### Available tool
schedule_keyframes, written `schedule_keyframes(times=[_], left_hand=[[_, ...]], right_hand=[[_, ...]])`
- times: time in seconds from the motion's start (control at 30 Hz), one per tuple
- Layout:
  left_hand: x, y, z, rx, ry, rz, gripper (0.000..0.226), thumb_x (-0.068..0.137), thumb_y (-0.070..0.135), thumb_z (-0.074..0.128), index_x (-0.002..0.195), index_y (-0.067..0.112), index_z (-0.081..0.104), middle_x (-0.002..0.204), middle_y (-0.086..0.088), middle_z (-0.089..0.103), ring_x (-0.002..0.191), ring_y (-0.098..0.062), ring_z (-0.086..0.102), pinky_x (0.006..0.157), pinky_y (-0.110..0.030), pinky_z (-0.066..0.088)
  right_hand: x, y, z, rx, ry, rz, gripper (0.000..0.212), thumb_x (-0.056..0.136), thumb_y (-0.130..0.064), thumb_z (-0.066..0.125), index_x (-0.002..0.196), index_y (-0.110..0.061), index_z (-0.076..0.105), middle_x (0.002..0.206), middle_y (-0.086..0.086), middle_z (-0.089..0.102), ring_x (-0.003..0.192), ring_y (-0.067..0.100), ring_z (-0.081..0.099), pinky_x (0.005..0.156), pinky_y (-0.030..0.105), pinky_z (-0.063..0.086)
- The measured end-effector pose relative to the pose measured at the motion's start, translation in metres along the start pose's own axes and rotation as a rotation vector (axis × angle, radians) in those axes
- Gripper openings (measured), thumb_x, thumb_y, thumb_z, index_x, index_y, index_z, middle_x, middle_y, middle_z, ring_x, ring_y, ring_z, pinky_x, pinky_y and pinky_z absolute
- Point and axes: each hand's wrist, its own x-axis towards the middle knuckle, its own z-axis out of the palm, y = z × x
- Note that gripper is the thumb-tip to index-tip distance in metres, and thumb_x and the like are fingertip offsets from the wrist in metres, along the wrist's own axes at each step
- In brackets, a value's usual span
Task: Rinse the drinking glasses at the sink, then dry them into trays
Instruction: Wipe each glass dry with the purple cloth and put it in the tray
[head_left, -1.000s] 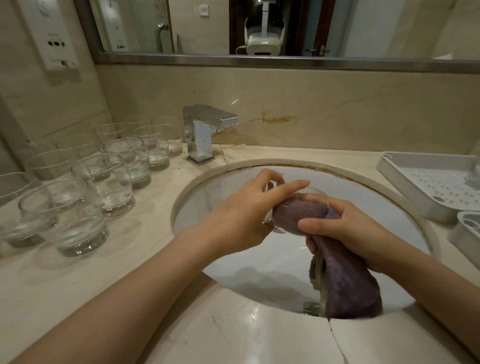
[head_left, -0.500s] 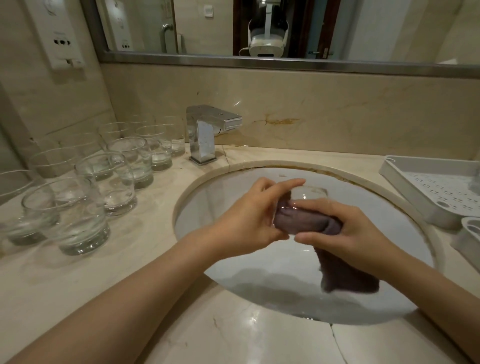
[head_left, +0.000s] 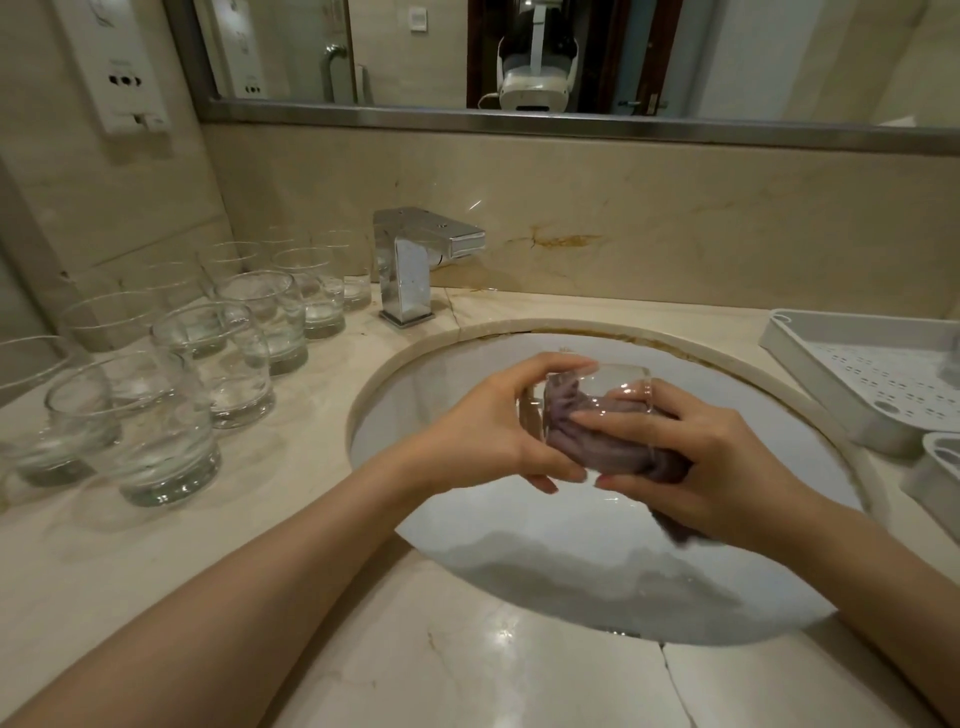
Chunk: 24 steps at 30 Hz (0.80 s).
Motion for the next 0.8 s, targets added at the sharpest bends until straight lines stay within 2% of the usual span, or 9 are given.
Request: schedule_keyframes(times=[0.1,0.2,0.3,0.37,0.47,0.53,0.6,0.7,0.8], left_hand=[[0.0,-0.003,0.004,0.112,0.032,0.038,0.08,0.07,-0.004,0.08,0.135,0.027,0.046,0.12,0.004,0.05,0.092,-0.02,0.067,0.068,-0.031,0.06],[0.002,-0.014,0.004,0.524,0.13,0.237,0.083,0.07,0.012,0.084,0.14,0.029,0.041,0.123,0.0,0.047,0.109,-0.016,0.055,0.092,-0.022,0.048],[0.004,-0.024,0.001,0.84,0.156,0.465,0.085,0.073,0.016,0.082,0.142,0.03,0.035,0.126,-0.003,0.042,0.109,-0.021,0.055,0.087,-0.031,0.052],[0.005,-0.023,0.0,0.86,0.171,0.486,0.086,0.072,0.017,0.082,0.14,0.032,0.033,0.128,-0.003,0.042,0.109,-0.021,0.055,0.085,-0.033,0.052],[0.005,-0.013,-0.003,0.637,0.133,0.365,0.082,0.069,0.022,0.081,0.139,0.038,0.04,0.127,-0.001,0.048,0.113,-0.012,0.052,0.094,-0.031,0.05],[0.004,-0.008,-0.008,0.45,0.02,0.16,0.088,0.069,0.02,0.084,0.141,0.041,0.038,0.126,0.005,0.053,0.113,-0.008,0.054,0.097,-0.03,0.049],[0.003,-0.007,-0.008,0.385,-0.07,0.045,0.095,0.068,0.015,0.086,0.144,0.04,0.034,0.122,0.011,0.056,0.111,-0.006,0.057,0.095,-0.027,0.051],[0.001,-0.011,-0.001,0.379,-0.067,0.022,0.094,0.069,0.013,0.085,0.146,0.034,0.034,0.122,0.006,0.058,0.108,-0.008,0.059,0.092,-0.026,0.052],[0.0,-0.017,0.009,0.52,0.001,0.066,0.092,0.071,0.019,0.084,0.146,0.034,0.032,0.121,0.005,0.055,0.109,-0.009,0.055,0.095,-0.027,0.049]], right_hand=[[0.003,-0.009,0.002,0.226,-0.008,0.109,0.05,0.076,-0.046,0.071,0.124,-0.038,0.058,0.111,-0.015,0.062,0.101,0.004,0.06,0.083,0.014,0.048],[0.009,-0.017,-0.002,0.618,-0.034,0.429,0.044,0.062,-0.043,0.08,0.104,-0.043,0.065,0.097,-0.028,0.068,0.091,-0.006,0.063,0.076,0.008,0.046],[0.012,-0.02,-0.007,0.966,-0.085,0.612,0.041,0.066,-0.036,0.081,0.104,-0.035,0.066,0.083,-0.011,0.073,0.067,0.007,0.066,0.064,0.019,0.051],[0.013,-0.022,-0.009,1.046,-0.101,0.614,0.037,0.069,-0.025,0.079,0.104,-0.028,0.068,0.077,-0.005,0.072,0.06,0.009,0.064,0.059,0.02,0.051],[0.011,-0.024,-0.008,0.829,-0.047,0.491,0.038,0.067,-0.028,0.076,0.102,-0.036,0.067,0.083,-0.014,0.073,0.074,0.0,0.067,0.068,0.016,0.053],[0.008,-0.019,-0.006,0.315,-0.026,0.227,0.042,0.072,-0.043,0.075,0.113,-0.042,0.064,0.102,-0.014,0.068,0.089,0.004,0.065,0.077,0.018,0.052],[0.001,-0.007,-0.001,-0.023,-0.078,0.034,0.047,0.077,-0.05,0.064,0.123,-0.042,0.058,0.109,-0.006,0.061,0.086,0.011,0.063,0.07,0.023,0.053],[0.003,-0.011,-0.004,0.133,-0.163,0.181,0.047,0.074,-0.046,0.075,0.117,-0.049,0.058,0.107,-0.012,0.061,0.092,0.006,0.06,0.075,0.021,0.05],[0.009,-0.015,-0.008,0.423,-0.229,0.426,0.047,0.071,-0.025,0.083,0.103,-0.051,0.059,0.095,-0.025,0.067,0.091,-0.006,0.061,0.073,0.009,0.046]])
